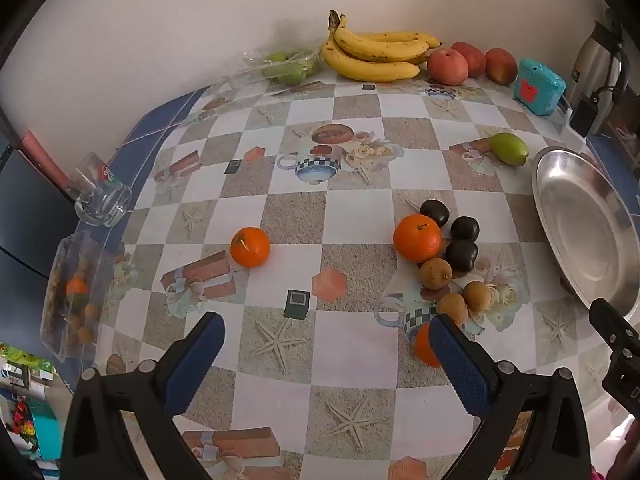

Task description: Organize fruits

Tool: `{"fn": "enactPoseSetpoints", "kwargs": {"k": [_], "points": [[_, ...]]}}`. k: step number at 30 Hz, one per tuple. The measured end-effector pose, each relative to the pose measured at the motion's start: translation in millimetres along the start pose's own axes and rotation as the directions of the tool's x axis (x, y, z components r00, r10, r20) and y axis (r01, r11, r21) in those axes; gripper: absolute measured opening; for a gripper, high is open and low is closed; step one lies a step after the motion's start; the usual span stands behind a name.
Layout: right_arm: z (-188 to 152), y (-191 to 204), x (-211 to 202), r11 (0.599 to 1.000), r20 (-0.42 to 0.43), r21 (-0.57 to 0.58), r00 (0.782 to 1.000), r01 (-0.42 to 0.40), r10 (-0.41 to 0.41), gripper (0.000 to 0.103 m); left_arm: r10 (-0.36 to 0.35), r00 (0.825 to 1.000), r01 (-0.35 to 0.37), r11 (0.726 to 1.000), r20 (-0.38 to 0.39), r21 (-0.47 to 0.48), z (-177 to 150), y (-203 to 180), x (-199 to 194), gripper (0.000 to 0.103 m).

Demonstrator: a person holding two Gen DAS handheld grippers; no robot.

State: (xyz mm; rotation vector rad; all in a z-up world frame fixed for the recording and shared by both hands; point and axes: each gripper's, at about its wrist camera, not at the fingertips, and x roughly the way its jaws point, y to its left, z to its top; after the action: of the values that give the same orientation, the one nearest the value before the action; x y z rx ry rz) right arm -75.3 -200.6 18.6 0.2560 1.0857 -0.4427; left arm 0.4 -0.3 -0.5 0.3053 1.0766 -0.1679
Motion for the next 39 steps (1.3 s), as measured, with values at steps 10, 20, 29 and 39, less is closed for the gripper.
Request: {"fn": "enactPoseSetpoints", "kwargs": {"k": [10,20,29,39], "points": [[-4.0,4.0,6.0,1.0,-0.004,-0.022,1.0,-0.018,0.018,0.103,0.013,1.0,-0.013,1.0,-0.008,-0.024,0.3,4.3,-1.1,0.103],[-4.2,7.3,-1.7,0.998,0.014,-0.054,0.999,-0.03,0.031,0.103,0.005,1.0,-0.005,1.0,-0.016,-0.029,-1.0,2.1,2.4,0.103],[-7.1,4.2,-4.8,0.998,0.028,-0.047,0.999,-0.03,0.032,0.103,0.008,0.999,-0.009,0.999,-0.032,-0.037,0.2,0.7,4.6,0.103],[-7.5,5.1,-6.4,0.998,0.033,-0.056,0.999,-0.035,0.036,0.103,0.011,1.0,-0.011,1.0,-0.028,-0.021,1.5,-1.4,3.9,0.103]]}}
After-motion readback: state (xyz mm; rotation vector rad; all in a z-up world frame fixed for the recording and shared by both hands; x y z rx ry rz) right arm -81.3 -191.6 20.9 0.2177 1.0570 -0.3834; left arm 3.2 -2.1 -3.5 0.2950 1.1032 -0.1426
